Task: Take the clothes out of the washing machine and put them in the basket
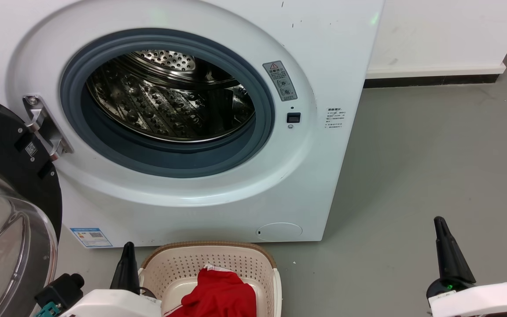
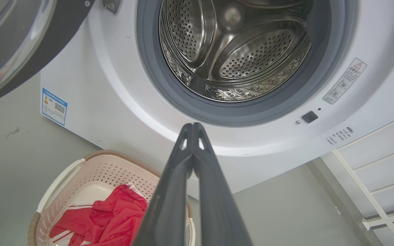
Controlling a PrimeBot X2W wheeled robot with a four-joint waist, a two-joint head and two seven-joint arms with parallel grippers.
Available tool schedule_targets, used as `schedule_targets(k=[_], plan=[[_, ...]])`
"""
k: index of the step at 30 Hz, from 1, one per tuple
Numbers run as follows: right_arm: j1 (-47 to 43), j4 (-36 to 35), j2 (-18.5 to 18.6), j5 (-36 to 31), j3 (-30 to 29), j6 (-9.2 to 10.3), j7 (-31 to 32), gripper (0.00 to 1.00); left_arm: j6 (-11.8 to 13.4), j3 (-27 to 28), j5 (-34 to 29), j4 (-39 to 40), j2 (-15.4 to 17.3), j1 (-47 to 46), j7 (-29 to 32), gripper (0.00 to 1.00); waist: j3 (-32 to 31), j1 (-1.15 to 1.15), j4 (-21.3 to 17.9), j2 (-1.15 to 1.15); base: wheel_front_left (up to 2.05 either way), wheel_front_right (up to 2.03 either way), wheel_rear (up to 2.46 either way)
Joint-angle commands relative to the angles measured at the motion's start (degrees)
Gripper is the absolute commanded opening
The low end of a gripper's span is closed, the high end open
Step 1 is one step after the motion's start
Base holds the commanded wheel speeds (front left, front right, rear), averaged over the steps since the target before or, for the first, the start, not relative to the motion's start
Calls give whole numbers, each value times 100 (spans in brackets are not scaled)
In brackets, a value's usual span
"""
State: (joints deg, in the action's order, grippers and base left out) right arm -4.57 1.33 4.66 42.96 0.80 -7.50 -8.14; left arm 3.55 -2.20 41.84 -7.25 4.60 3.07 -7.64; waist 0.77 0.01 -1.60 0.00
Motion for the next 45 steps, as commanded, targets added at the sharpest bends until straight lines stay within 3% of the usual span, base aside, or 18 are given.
schedule_targets(k=[1, 23, 45], plan=[[197, -6, 48, 237, -16, 1, 37, 0, -52, 30, 232, 31, 26, -142, 35, 0, -1, -1, 3, 0, 0, 0, 0], [496, 408, 76, 1915, -122, 1, 408, 0, -410, 199, 1934, -183, 50, -415, 401, 0, -15, -1, 43, 0, 0, 0, 0], [735, 739, 70, 3202, -237, 1, 721, 0, -688, 359, 3236, -369, 44, -625, 711, 0, -29, -1, 81, 0, 0, 0, 0]])
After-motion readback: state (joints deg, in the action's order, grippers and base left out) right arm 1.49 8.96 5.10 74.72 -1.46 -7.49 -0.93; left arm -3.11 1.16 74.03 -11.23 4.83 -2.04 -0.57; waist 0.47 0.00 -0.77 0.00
